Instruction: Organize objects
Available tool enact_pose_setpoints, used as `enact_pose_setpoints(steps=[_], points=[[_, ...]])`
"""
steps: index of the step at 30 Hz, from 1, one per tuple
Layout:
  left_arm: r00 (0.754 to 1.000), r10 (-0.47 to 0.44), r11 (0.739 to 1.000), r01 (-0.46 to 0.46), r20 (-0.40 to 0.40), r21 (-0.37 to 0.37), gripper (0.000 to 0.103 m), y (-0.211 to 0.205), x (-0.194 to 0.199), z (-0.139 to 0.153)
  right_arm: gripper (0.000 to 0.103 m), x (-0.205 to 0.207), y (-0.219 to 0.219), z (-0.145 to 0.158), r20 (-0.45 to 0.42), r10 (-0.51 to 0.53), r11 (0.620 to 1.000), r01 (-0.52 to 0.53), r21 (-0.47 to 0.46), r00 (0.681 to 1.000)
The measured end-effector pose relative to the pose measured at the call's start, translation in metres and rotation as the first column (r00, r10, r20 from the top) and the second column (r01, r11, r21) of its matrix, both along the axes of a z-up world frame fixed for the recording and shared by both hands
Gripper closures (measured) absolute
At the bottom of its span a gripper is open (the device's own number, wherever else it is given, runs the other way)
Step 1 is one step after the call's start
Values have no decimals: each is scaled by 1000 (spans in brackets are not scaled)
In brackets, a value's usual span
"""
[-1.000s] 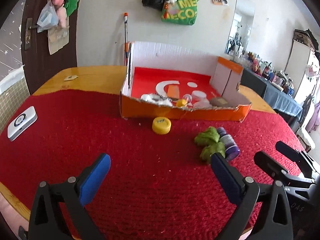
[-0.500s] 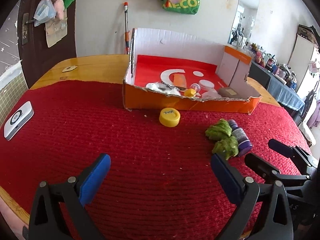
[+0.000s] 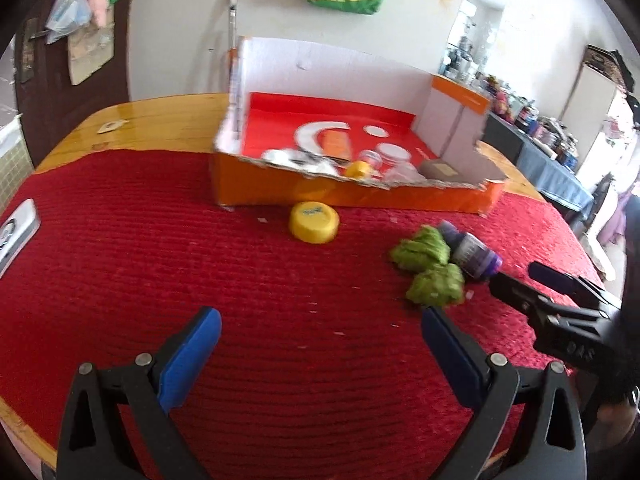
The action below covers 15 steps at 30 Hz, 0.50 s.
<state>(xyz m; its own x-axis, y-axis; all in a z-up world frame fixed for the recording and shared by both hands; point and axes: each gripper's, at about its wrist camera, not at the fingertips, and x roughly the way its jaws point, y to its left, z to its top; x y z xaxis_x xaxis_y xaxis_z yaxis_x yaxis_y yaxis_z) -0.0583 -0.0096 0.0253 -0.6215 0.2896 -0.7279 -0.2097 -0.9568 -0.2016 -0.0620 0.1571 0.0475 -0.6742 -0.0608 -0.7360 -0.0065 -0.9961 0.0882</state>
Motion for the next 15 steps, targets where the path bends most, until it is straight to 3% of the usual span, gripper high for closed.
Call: enact_pose_setpoints(steps=[5,12,15], points=[[995,-100,995,100,4,19,6,25,-2,1,14,-6,11,5,21,85,994,-84,-73,996],[984,-179,984,179,1,-18,25,45,-8,2,14,-19,7,13,41,224,974,-224,13,974],[981,-195,980,195,4,-29,30,47,-12,0,16,-23,7,9,57,265,964,-266,-4,962]])
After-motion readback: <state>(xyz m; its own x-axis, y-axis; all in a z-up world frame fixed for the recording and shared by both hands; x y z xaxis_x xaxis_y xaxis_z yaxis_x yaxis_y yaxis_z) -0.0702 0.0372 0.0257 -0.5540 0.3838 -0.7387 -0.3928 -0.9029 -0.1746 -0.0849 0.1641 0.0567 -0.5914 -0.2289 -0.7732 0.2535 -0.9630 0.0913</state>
